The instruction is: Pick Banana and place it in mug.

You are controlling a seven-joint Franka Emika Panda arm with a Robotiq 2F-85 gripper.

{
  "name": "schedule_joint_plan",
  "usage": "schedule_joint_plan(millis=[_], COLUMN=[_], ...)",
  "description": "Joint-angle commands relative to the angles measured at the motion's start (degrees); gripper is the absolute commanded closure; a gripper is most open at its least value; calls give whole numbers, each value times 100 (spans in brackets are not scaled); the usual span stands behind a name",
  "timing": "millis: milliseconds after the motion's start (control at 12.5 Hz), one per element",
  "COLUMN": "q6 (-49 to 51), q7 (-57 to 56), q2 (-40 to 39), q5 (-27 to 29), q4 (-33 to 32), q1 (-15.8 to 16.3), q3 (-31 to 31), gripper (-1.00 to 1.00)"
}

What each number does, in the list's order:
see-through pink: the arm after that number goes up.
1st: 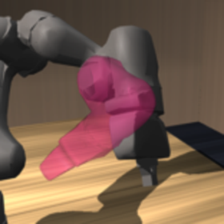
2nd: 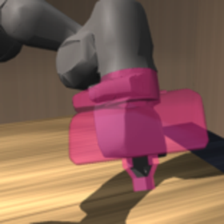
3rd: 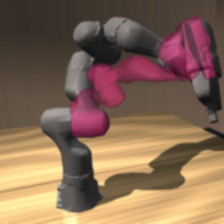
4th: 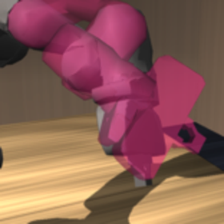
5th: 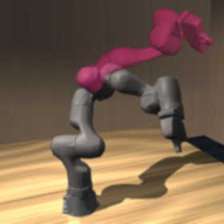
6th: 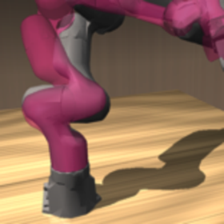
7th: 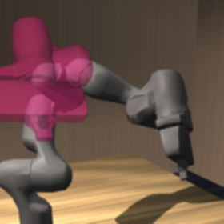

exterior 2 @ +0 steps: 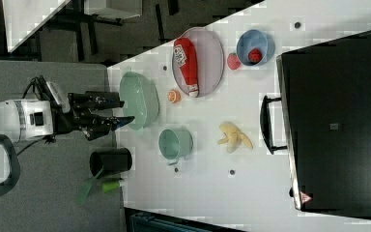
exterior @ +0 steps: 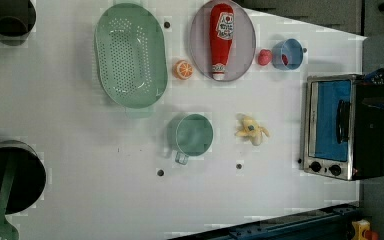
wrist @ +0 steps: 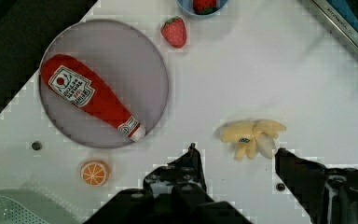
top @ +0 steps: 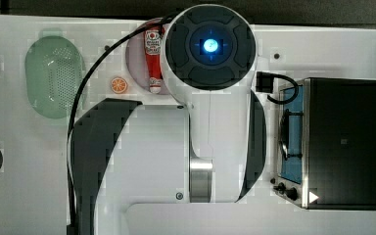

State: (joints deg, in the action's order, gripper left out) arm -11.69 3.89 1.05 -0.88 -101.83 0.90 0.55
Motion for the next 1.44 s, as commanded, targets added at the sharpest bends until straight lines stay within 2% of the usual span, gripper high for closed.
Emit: schedule_joint_plan(millis=[80, 240, 480, 880, 1200, 1440], q6=[1496, 1493, 1161, -502, -1984, -2938], q7=[114, 111, -95, -1451, -2325, -3353], q2=[2611, 2605, 2479, 1876, 1049, 243], q5=[51, 51, 51, 51, 51, 51], q4=[-1350, -1388, -1698, -2835, -3485, -3663], q1=[68, 69, 69, 68, 67, 66], q3=[368, 365, 367, 379, 381, 385], gripper=[-57, -99, -100, -100, -100, -100])
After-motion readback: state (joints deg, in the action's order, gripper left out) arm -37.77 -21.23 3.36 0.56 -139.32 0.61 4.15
